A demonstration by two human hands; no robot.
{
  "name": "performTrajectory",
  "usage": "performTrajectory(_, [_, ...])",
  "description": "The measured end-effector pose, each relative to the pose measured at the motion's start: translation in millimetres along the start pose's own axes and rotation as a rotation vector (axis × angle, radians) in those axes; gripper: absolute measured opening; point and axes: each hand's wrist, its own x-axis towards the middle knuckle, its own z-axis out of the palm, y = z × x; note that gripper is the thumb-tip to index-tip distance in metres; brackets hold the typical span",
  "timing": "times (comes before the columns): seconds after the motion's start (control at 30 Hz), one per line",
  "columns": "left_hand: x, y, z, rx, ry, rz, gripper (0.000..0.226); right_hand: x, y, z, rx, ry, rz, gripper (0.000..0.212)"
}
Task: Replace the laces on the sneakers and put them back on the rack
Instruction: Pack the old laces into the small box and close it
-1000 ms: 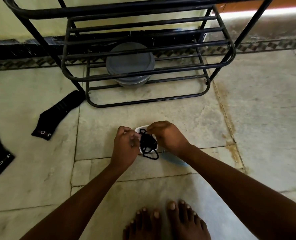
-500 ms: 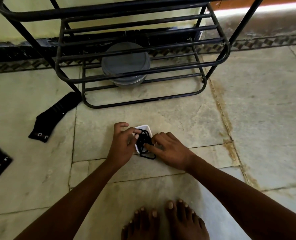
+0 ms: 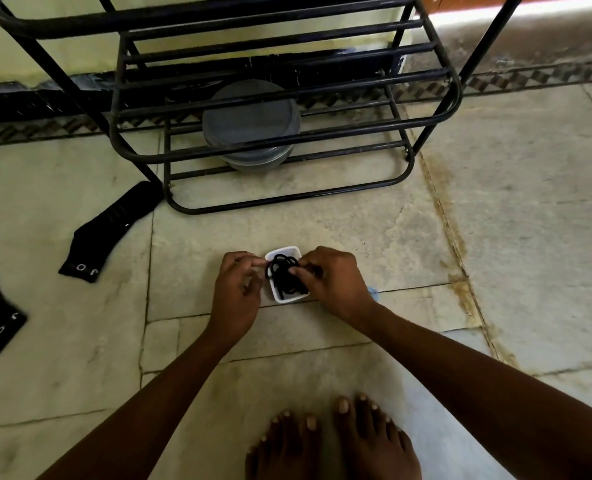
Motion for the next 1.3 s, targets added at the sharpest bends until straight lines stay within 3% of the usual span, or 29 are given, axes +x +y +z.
performTrajectory(0.1, [-5.7,3.5,0.0,-0.020,-0.029,-0.024,0.028,17.7,-6.4,0.0,-0.158,-0.069,0.146,0.022])
performTrajectory(0.23, [-9.6,3.7,3.3,-0.034,-0.042,-0.044,0.037,33.3,-17.2,-3.6,-0.318,-0.205,0.190,0.018])
performTrajectory(0.47, [6.9,10.9,0.7,-0.014,-0.054,0.004,0.057,34.4,-16.5,-1.3,-0.435,-0.271,0.045,0.018])
performTrajectory(0.7, [20.6,2.9,0.2,0.229,-0.119,0.166,0.020,25.9,-15.8,10.8,-0.504,-0.358,-0.047,0.019])
performTrajectory(0.8, [18.2,2.4,-1.5,0.267,-0.153,0.266,0.017,24.7,-15.6,11.6,-0.472,-0.383,-0.034,0.022])
performTrajectory(0.97, [7.9,5.6,1.1,0.202,-0.223,0.313,0.012,18.7,-14.1,9.3,-0.390,-0.332,0.001,0.021])
performTrajectory(1.1, [10.5,7.9,4.7,0.346,-0.215,0.342,0.006,7.1,-11.3,9.0,-0.286,-0.164,0.065,0.018])
performTrajectory(1.2, [14.7,12.1,5.2,0.387,-0.183,0.301,0.021,1.2,-8.0,9.4,-0.221,-0.109,0.125,0.020])
performTrajectory(1.3, [18.3,14.6,9.1,0.409,-0.212,0.209,0.019,-3.4,-3.5,6.9,-0.158,-0.070,0.145,0.025])
